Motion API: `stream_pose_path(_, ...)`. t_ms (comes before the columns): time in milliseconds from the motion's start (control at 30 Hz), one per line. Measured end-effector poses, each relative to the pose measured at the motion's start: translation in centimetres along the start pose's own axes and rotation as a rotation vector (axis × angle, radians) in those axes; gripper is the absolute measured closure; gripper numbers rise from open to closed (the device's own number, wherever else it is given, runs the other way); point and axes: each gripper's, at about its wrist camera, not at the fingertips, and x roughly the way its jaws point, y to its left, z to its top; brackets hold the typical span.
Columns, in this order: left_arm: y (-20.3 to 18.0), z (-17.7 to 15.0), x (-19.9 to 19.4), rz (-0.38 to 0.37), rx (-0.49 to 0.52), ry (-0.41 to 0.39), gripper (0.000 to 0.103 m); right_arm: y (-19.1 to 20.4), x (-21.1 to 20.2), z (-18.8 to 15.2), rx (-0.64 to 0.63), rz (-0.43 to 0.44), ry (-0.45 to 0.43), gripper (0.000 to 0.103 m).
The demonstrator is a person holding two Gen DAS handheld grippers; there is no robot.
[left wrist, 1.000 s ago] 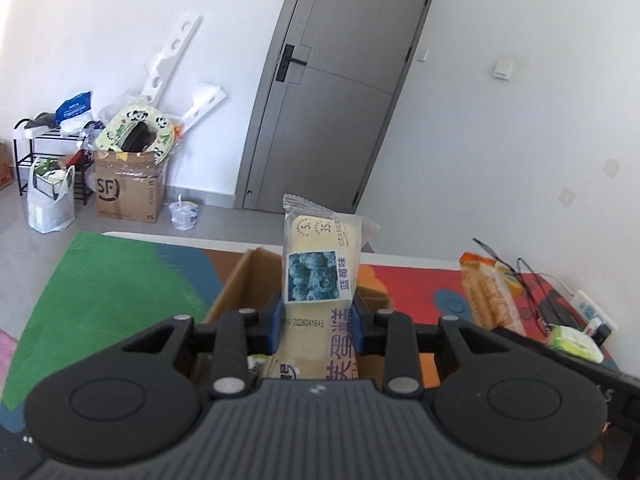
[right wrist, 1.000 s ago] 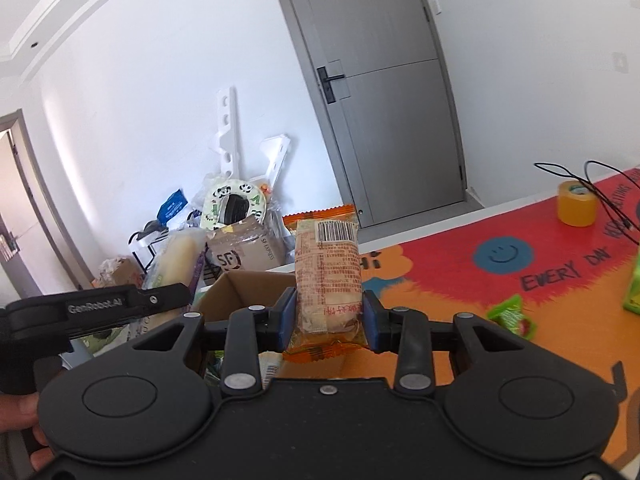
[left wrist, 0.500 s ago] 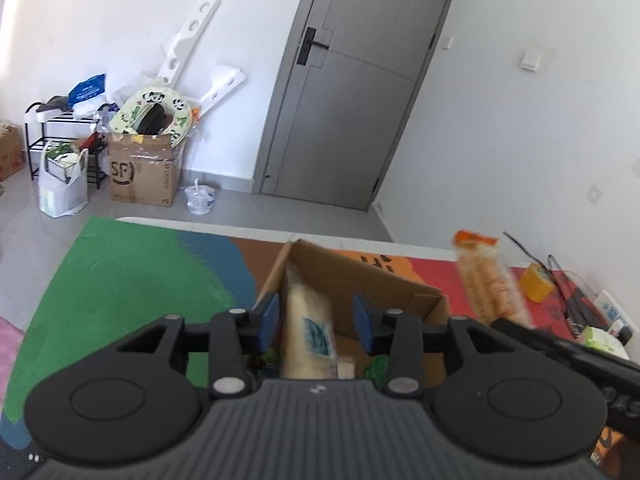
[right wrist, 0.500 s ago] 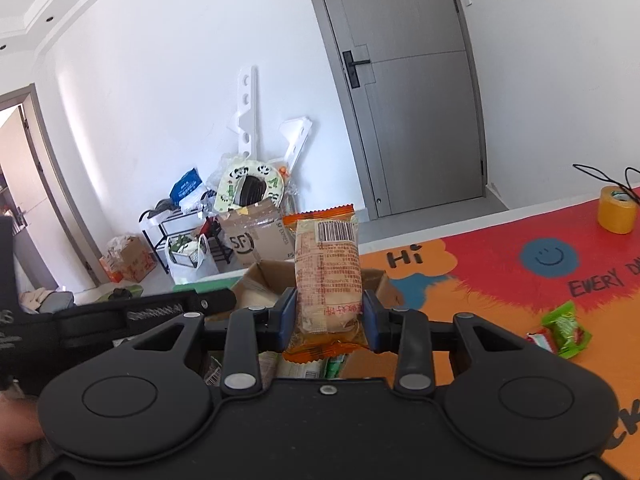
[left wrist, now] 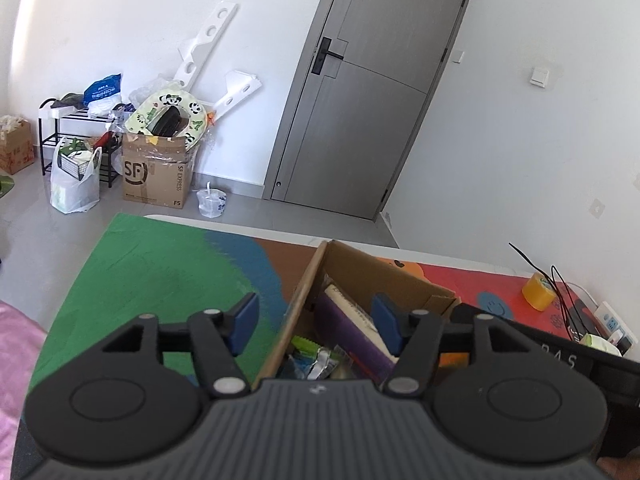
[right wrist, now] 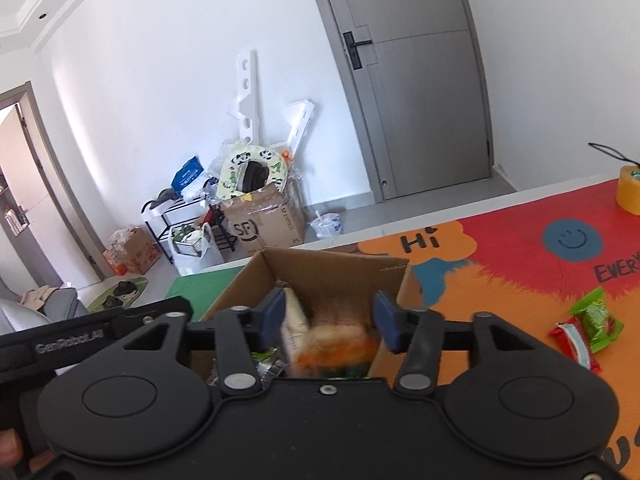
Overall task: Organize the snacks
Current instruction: 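Open both grippers to drop the cake pack and orange bread into the box, then move both tools back from the box toward the red and green snacks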
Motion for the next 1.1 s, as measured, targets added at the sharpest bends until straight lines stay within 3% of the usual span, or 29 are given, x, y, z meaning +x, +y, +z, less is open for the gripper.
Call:
stream_pose_path(67,0.0,0.0,0.0,0.009,-0.002,-0.005,0.026,-0.4,-0.2,-0.2,0.010,-0.006,0.002,0.047)
stream_pose_path(167,-0.2,-0.3,0.0,0.018,0.006,-0.001,0.023,-1.0,-0.6,-0.5,0.025,-0.007,0.007,0.045)
stream_pose_path(433,-1.6,-0.9,-0.2,0.054,0.013,0.008,0.014,-3.0,-3.0,-0.9,0.045,-0.039,-0.016,0.013)
stream_pose_path(600,-2.7,-1.5,-0.8,0.054,0.039,0.024,0.010,-4.6,-4.5,-1.3,0.059,-0.035,-0.011,0.000)
stream_pose_path(1100,-6.5,-3.2,-2.8,0.035,0.077,0.038,0.009,-8.0,-8.4,-2.3,0.084,-0.037,-0.018,0.000)
